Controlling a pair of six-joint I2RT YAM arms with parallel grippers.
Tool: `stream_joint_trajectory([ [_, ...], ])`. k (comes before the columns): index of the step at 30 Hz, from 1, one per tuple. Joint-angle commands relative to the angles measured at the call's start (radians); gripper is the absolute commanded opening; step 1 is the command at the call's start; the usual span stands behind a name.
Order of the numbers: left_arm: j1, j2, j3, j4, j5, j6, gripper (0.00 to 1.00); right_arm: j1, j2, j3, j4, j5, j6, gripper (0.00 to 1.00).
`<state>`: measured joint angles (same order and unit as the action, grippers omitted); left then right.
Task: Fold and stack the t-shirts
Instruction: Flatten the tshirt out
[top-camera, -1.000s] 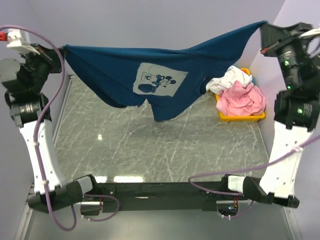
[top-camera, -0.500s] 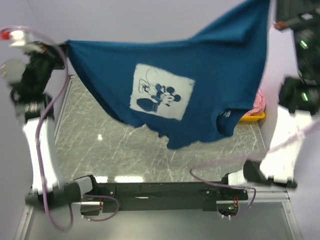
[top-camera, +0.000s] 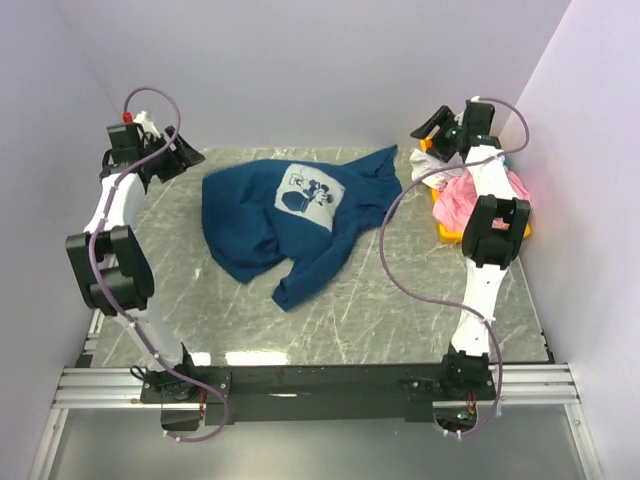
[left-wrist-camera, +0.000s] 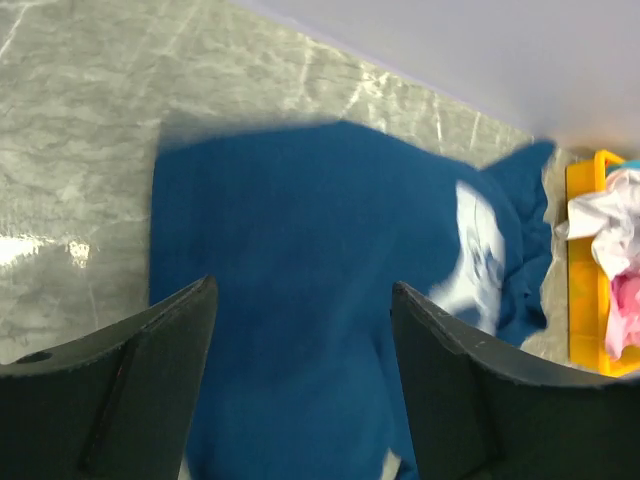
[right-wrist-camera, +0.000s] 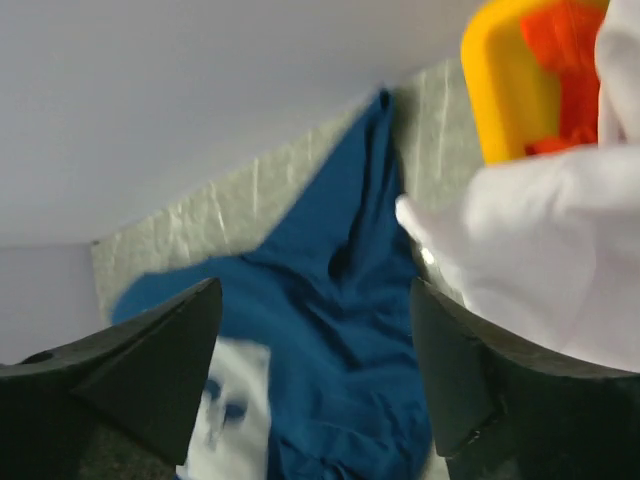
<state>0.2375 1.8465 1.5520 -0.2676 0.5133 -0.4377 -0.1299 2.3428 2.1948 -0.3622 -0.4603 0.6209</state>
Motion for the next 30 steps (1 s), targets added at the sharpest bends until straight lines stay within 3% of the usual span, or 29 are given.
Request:
stream_joint_trajectory([
  [1, -0.023, -0.142, -0.076, -0.048, -0.024, 0.063, 0.75, 0.022, -0.207, -0.033, 0.064, -0.008, -0.073, 0.83],
  [6, -0.075, -0.259, -0.259, -0.192, -0.171, 0.036, 0.73, 0.087, -0.383, -0.32, 0.057, 0.003, -0.162, 0.83],
  [10, -0.081, -0.322, -0.424, -0.24, -0.203, -0.09, 0.68, 0.214, -0.474, -0.441, -0.102, 0.077, -0.26, 0.82],
  [18, -0.081, -0.265, -0.484, -0.248, -0.283, -0.098, 0.65, 0.417, -0.646, -0.812, -0.075, 0.091, -0.187, 0.78],
  [23, -0.081, -0.241, -0.515, -0.156, -0.228, -0.157, 0.65, 0.506, -0.655, -0.871, -0.089, 0.08, -0.194, 0.74],
  [30, -0.081, -0.172, -0.517, -0.114, -0.228, -0.17, 0.65, 0.622, -0.605, -0.813, -0.188, 0.084, -0.266, 0.73],
])
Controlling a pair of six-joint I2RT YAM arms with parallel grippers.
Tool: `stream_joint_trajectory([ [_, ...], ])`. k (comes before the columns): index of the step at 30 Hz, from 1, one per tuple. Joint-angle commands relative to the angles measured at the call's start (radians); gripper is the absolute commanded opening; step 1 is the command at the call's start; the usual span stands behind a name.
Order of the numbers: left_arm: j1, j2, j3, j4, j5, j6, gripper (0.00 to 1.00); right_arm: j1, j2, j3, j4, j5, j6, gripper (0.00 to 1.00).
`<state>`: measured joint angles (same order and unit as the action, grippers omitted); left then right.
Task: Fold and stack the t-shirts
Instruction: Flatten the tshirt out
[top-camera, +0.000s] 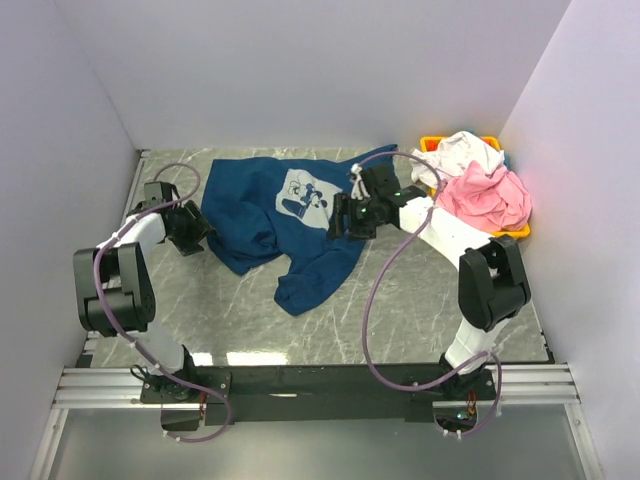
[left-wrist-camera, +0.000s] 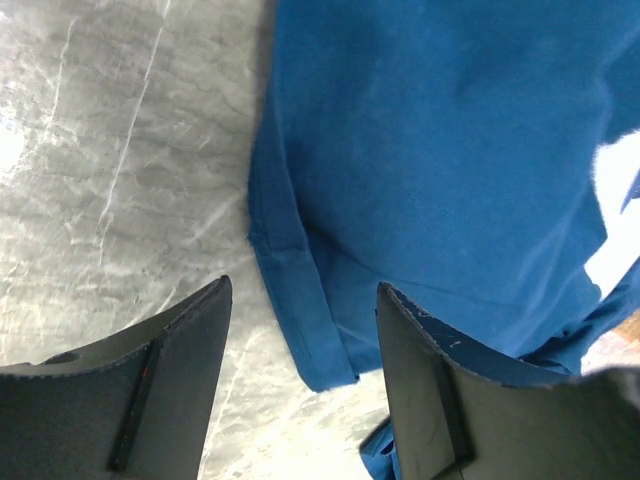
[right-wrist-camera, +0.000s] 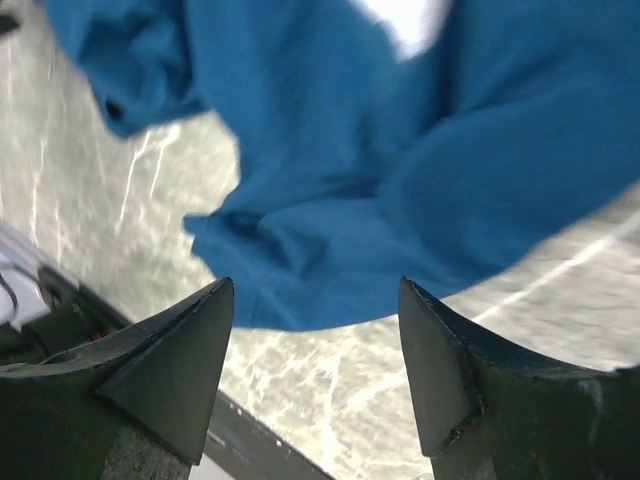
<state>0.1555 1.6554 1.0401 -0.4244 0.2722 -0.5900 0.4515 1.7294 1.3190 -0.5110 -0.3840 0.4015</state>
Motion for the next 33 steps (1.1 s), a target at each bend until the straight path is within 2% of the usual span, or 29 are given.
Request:
stream_joint_trajectory([
  [1, -0.001, 0.032, -0.003, 0.041, 0.009, -0.016, 0.64, 0.056, 0.016, 0.078, -0.053, 0.016, -0.058, 0.73],
  [6, 0.001, 0.073, 0.001, 0.07, 0.022, -0.019, 0.61, 0.157, 0.073, 0.155, -0.121, 0.081, -0.108, 0.72],
  [13, -0.001, 0.103, -0.017, 0.136, 0.064, -0.045, 0.59, 0.185, 0.107, 0.168, -0.156, 0.137, -0.107, 0.71],
  [15, -0.001, 0.106, -0.012, 0.127, 0.061, -0.042, 0.55, 0.185, 0.102, 0.158, -0.155, 0.142, -0.104, 0.71],
  [16, -0.001, 0.104, -0.011, 0.119, 0.055, -0.039, 0.49, 0.185, 0.098, 0.151, -0.155, 0.149, -0.102, 0.71],
  [22, -0.001, 0.054, -0.026, 0.082, 0.024, -0.016, 0.41, 0.187, 0.094, 0.134, -0.167, 0.174, -0.095, 0.7],
  [27, 0.001, 0.032, -0.055, 0.078, 0.032, -0.014, 0.25, 0.184, 0.122, 0.155, -0.204, 0.234, -0.079, 0.7],
  [33, 0.003, -0.028, -0.068, 0.079, 0.044, -0.016, 0.2, 0.168, 0.144, 0.178, -0.228, 0.324, -0.064, 0.7],
])
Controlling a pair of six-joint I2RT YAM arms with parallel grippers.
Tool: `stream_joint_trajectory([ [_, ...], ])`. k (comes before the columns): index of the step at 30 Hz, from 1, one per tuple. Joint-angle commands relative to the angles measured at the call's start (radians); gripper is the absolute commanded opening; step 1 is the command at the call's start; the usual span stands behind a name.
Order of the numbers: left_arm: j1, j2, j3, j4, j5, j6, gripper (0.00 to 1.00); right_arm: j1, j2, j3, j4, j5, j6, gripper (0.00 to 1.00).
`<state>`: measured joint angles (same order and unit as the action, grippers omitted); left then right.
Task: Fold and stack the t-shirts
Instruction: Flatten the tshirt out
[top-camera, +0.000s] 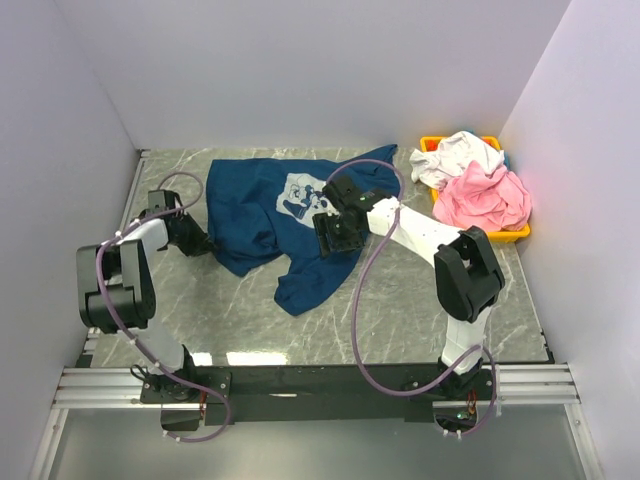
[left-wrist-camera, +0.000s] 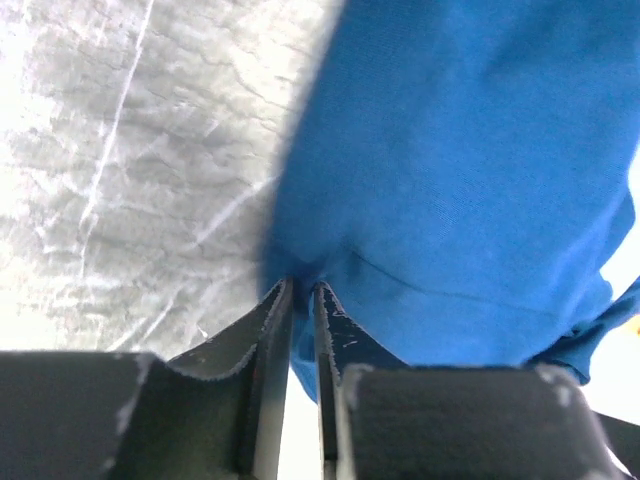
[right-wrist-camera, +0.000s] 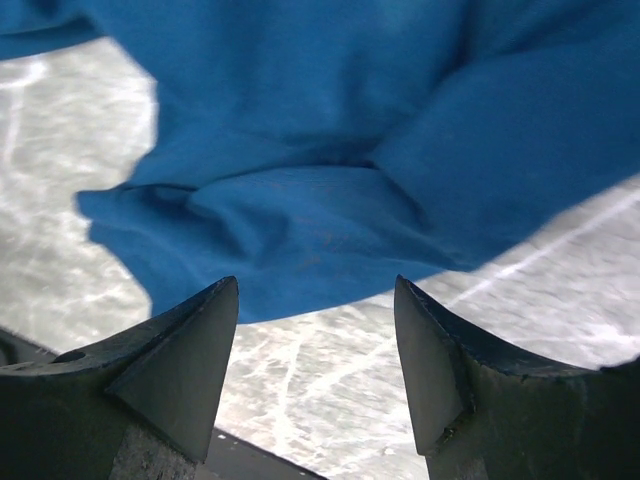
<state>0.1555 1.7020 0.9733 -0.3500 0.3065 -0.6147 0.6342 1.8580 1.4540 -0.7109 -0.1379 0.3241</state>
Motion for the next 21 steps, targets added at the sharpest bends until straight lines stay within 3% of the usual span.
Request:
stream_joint_trajectory([
  [1, 0.001, -0.08, -0.001, 0.006, 0.013, 0.012, 0.18, -0.016, 0.026, 0.051, -0.032, 0.095, 0.013, 0.7],
  [8, 0.001, -0.13, 0.013, 0.022, 0.042, 0.036, 0.09, -0.045, 0.081, 0.08, -0.018, 0.136, 0.016, 0.71],
  [11, 0.004, -0.134, 0.021, 0.028, 0.055, 0.043, 0.08, -0.051, 0.119, 0.108, -0.028, 0.136, 0.006, 0.66],
  [12, 0.007, -0.134, 0.022, 0.032, 0.059, 0.046, 0.06, -0.053, 0.127, 0.111, -0.028, 0.13, 0.006, 0.62],
  [15, 0.019, -0.14, 0.037, 0.045, 0.077, 0.056, 0.0, -0.068, 0.132, 0.1, -0.03, 0.087, 0.007, 0.32],
  [16, 0.027, -0.142, 0.054, 0.055, 0.098, 0.065, 0.0, -0.082, 0.121, 0.097, -0.03, 0.084, 0.012, 0.11],
  [17, 0.047, -0.14, 0.067, 0.06, 0.117, 0.07, 0.0, -0.096, 0.106, 0.091, -0.033, 0.084, 0.018, 0.0],
  [21, 0.11, -0.151, 0.163, 0.075, 0.187, 0.108, 0.0, -0.214, -0.053, 0.059, -0.058, 0.018, 0.064, 0.0],
])
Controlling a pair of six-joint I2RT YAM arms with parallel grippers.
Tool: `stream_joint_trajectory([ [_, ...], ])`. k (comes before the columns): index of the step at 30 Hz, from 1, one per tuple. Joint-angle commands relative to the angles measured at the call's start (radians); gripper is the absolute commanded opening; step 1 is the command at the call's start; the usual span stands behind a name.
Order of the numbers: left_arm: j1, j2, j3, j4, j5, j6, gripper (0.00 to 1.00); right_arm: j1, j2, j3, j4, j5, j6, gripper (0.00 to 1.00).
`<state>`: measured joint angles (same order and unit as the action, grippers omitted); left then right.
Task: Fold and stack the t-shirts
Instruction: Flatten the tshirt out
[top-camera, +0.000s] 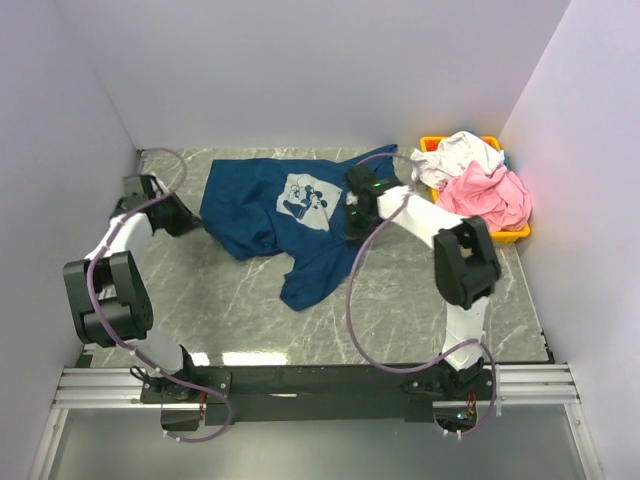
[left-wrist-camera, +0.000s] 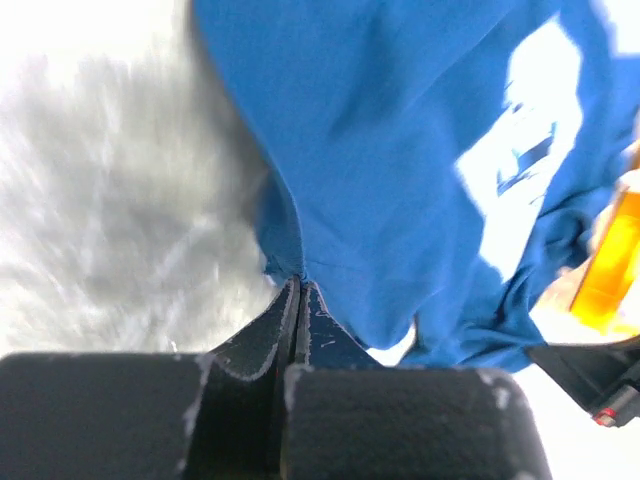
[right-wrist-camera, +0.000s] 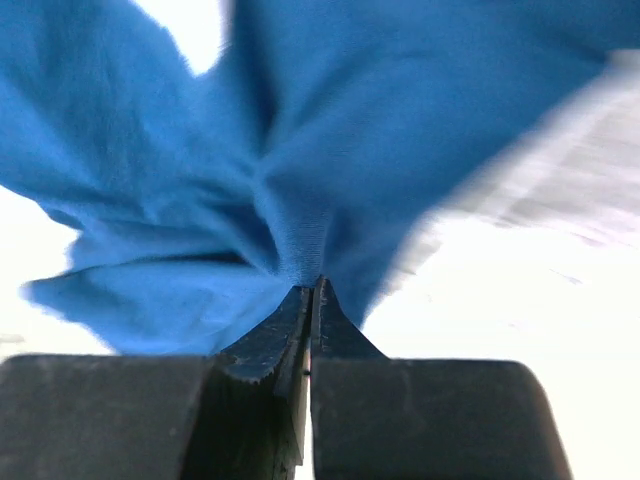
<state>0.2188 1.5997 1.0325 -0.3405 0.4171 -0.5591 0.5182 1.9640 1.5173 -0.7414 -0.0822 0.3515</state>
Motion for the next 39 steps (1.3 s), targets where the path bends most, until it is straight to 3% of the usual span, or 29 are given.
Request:
stream_joint_trajectory([
  [1, 0.056, -0.053, 0.148, 0.061, 0.087, 0.086, 0.0, -0.133, -0.195, -0.011, -0.032, -0.05, 0.04, 0.0],
  [9, 0.09, -0.069, 0.253, -0.075, 0.178, 0.297, 0.01, -0.395, -0.441, -0.078, -0.176, 0.047, -0.058, 0.0],
  [13, 0.091, -0.089, 0.227, -0.115, 0.134, 0.367, 0.0, -0.47, -0.482, -0.158, -0.171, 0.071, -0.08, 0.0],
  [17, 0.09, -0.13, 0.221, -0.13, 0.199, 0.396, 0.0, -0.506, -0.496, -0.192, -0.159, 0.079, -0.077, 0.0],
  [22, 0.096, -0.184, 0.187, -0.062, 0.302, 0.335, 0.0, -0.539, -0.479, -0.186, -0.156, 0.081, -0.069, 0.0],
  [29, 0.116, -0.184, 0.271, -0.071, 0.226, 0.311, 0.0, -0.554, -0.465, -0.097, -0.179, 0.036, -0.101, 0.0],
  [35, 0.151, -0.273, 0.273, 0.033, 0.147, 0.257, 0.0, -0.554, -0.579, -0.062, -0.151, -0.027, -0.109, 0.0],
  [38, 0.149, -0.215, 0.253, 0.067, 0.147, 0.217, 0.0, -0.554, -0.532, -0.059, -0.089, -0.059, -0.082, 0.0],
  [39, 0.151, -0.183, 0.268, 0.045, 0.161, 0.211, 0.0, -0.554, -0.498, -0.037, -0.079, -0.063, -0.065, 0.04],
])
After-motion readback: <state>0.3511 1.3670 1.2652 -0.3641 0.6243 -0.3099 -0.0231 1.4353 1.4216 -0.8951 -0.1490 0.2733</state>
